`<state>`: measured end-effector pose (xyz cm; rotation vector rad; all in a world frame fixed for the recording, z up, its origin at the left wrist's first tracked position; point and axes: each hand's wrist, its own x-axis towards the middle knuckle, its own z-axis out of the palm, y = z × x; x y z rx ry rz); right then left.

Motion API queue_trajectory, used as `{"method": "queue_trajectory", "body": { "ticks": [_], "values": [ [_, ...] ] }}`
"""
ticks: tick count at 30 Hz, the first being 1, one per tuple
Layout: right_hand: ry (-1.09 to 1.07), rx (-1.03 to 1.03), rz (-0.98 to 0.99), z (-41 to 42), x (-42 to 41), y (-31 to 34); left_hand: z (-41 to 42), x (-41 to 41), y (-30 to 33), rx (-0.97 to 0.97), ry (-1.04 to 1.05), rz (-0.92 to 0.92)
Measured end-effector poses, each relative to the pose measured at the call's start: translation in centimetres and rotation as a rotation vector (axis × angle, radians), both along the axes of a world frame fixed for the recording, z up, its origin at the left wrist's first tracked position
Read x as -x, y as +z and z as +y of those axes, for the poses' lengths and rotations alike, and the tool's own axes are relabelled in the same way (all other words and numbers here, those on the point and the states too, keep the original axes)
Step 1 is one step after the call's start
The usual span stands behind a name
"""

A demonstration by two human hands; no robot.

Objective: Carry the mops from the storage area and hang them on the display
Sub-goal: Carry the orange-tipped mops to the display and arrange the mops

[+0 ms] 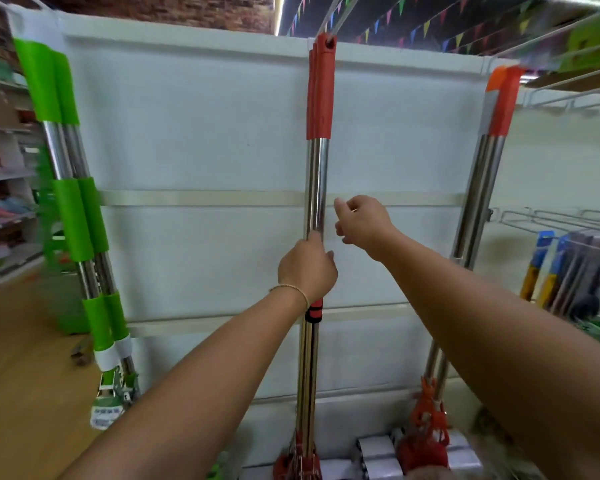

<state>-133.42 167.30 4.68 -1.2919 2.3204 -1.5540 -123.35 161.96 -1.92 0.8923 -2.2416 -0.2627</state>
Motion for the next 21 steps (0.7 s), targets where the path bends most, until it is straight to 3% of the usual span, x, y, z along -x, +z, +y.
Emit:
{"method": "queue_trajectory", "body": {
  "ticks": [8,17,21],
  "values": [
    [-0.209,0.026,0.062,7.3,6.3,-0.6,5.0,5.2,-1.6,-0.057,-0.213,-0.134],
    [-0.301,0.017,0.223,14.0,18.0,-0.8,12.0,18.4,-0.8,-0.094,-0.224,-0.114],
    [-0.277,-0.046,0.322,15.3,23.2,-1.7,13.6,23.6,-1.2,0.018,-0.221,-0.183]
  ]
}}
